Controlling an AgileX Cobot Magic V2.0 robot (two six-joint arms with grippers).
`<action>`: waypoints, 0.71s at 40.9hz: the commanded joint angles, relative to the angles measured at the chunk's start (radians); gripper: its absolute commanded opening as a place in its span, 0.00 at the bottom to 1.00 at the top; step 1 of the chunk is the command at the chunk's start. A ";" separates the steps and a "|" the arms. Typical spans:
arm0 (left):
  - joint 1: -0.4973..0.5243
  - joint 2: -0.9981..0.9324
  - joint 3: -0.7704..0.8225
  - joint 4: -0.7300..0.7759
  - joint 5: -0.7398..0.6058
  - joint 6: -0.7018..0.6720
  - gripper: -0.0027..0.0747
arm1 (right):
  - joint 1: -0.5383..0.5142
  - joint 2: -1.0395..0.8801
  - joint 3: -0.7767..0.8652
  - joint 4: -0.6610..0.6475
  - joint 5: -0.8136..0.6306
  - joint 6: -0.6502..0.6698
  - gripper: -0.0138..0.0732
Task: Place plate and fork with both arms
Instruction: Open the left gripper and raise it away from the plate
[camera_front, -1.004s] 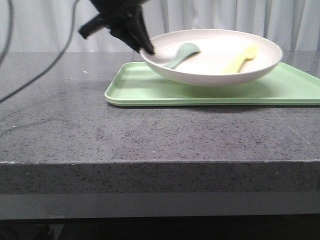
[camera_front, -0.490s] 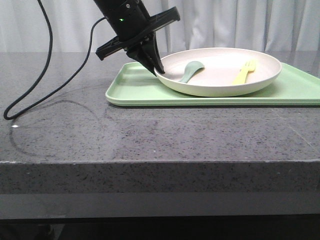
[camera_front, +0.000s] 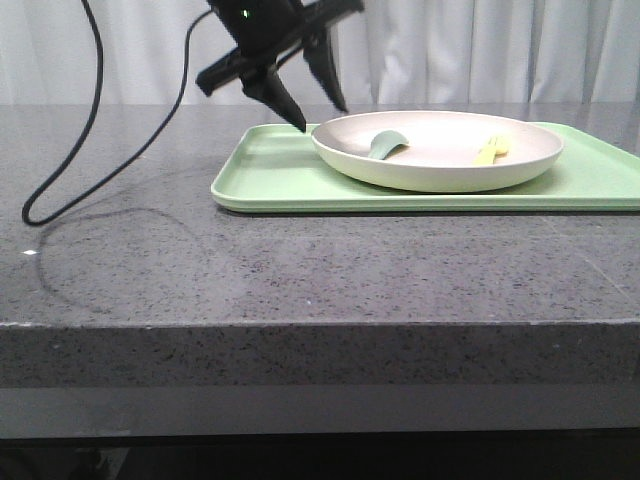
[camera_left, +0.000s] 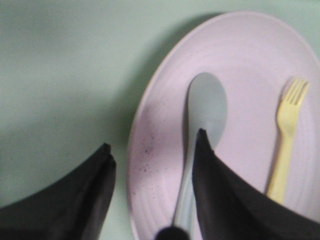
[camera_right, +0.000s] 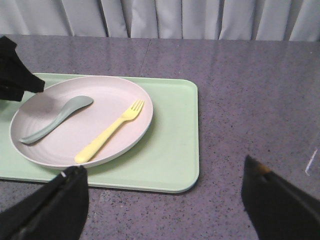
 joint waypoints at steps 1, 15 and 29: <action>0.021 -0.079 -0.135 -0.030 0.013 0.027 0.56 | 0.000 0.008 -0.037 0.003 -0.074 -0.009 0.90; 0.026 -0.085 -0.345 -0.026 0.133 0.140 0.01 | 0.000 0.008 -0.037 0.003 -0.073 -0.009 0.90; 0.026 -0.215 -0.235 0.155 0.133 0.210 0.01 | 0.000 0.008 -0.037 0.003 -0.074 -0.009 0.90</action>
